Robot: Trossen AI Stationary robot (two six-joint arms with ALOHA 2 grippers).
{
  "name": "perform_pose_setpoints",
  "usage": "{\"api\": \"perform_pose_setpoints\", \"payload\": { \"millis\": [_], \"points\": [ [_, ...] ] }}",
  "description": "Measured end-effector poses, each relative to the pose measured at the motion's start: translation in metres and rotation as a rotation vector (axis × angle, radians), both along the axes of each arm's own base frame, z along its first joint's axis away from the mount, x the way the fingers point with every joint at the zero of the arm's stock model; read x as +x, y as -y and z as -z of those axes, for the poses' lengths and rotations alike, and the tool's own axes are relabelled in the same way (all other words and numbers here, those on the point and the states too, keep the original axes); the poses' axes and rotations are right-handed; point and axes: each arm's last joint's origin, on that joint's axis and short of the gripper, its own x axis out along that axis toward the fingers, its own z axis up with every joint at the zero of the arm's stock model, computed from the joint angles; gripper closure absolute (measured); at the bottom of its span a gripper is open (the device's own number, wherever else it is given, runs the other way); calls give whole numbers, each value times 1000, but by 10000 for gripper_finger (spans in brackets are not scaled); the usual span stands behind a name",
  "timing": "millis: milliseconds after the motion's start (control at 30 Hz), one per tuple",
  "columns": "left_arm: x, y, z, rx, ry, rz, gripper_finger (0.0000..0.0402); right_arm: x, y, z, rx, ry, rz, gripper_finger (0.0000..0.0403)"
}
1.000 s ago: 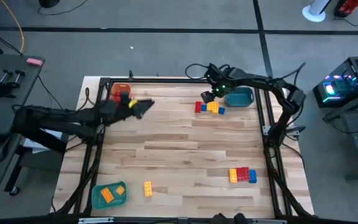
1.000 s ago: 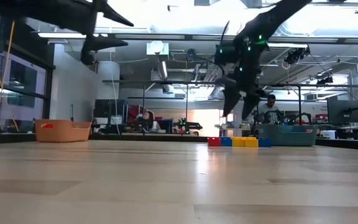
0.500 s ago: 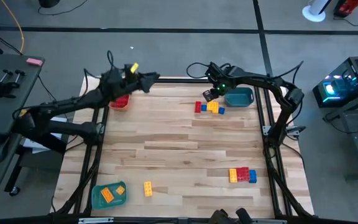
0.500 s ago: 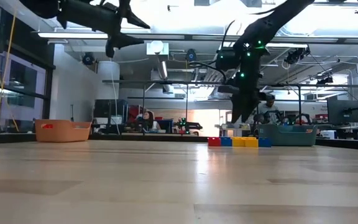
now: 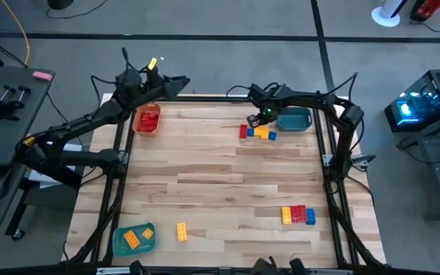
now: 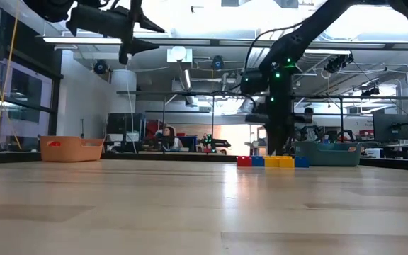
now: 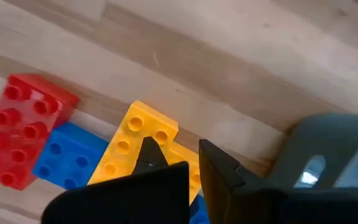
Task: Sort blocks
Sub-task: Put the yellow game piece into the green bin
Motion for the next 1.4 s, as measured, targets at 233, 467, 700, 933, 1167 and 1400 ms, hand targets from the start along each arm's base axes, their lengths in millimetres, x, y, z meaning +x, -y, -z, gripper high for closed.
{"api": "perform_pose_setpoints", "payload": {
  "millis": [233,467,700,933,1167,1400],
  "points": [
    [0,0,7,-34,-64,2,195,10,-11,3,-6,-6,-84,403],
    [-1,1,12,-47,-109,4,195,24,-35,3,-9,-51,-314,403],
    [-1,1,12,-56,-113,10,195,31,-64,4,20,-126,-433,403],
    [0,2,12,-57,-111,31,195,40,-93,4,62,-135,-512,403],
    [0,2,12,-59,-110,32,195,46,-123,4,91,-177,-746,403],
    [0,2,12,-57,-111,32,195,53,-145,2,66,-234,-1259,403]
  ]
}}
